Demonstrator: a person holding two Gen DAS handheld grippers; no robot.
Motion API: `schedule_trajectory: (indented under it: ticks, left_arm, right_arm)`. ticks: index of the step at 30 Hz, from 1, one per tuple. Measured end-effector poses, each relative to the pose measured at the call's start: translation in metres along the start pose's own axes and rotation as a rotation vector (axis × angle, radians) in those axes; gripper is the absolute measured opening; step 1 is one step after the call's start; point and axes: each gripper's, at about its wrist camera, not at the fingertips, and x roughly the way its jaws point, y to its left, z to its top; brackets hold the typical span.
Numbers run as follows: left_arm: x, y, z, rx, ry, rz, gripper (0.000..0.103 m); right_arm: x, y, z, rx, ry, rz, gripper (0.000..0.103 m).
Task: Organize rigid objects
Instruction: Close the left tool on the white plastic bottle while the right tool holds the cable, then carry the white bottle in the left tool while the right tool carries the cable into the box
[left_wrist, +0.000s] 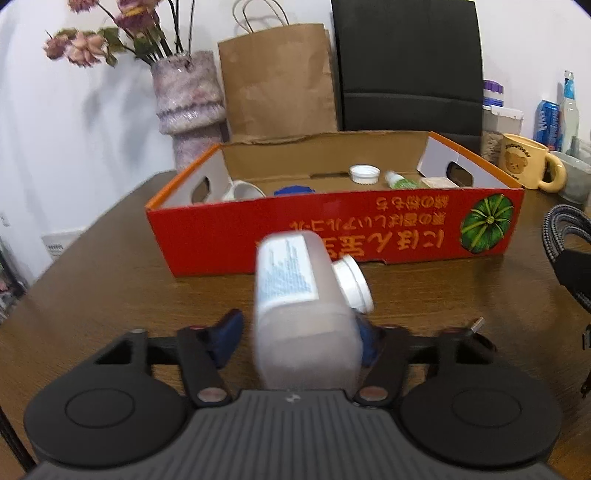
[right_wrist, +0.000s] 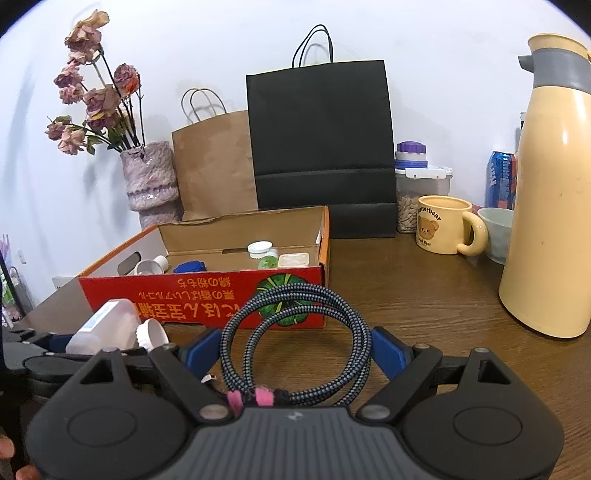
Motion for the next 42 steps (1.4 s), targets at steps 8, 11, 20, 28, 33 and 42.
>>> schedule_trajectory:
  ticks: [8, 11, 20, 28, 33, 42]
  left_arm:
    - [-0.006, 0.014, -0.001, -0.038, -0.014, -0.002, 0.046]
    - [-0.011, 0.016, -0.001, -0.035, -0.026, -0.004, 0.046]
    - [-0.032, 0.022, -0.002, -0.023, -0.090, -0.009, 0.046]
    - [-0.062, 0.025, -0.001, -0.020, -0.136, -0.040, 0.046]
    - [-0.072, 0.027, 0.008, -0.042, -0.161, -0.076, 0.046]
    - [-0.083, 0.034, 0.039, -0.068, -0.223, -0.093, 0.046]
  right_arm:
    - [0.003, 0.001, -0.004, -0.001, 0.013, -0.013, 0.086]
    - [0.002, 0.002, -0.005, -0.007, 0.009, -0.009, 0.086]
    - [0.000, 0.005, -0.005, -0.014, 0.002, -0.007, 0.086]
    - [-0.003, 0.013, -0.006, -0.028, -0.005, 0.006, 0.086]
    - [-0.009, 0.023, -0.003, -0.026, -0.024, 0.032, 0.086]
    - [-0.016, 0.038, 0.022, -0.024, -0.084, 0.051, 0.086]
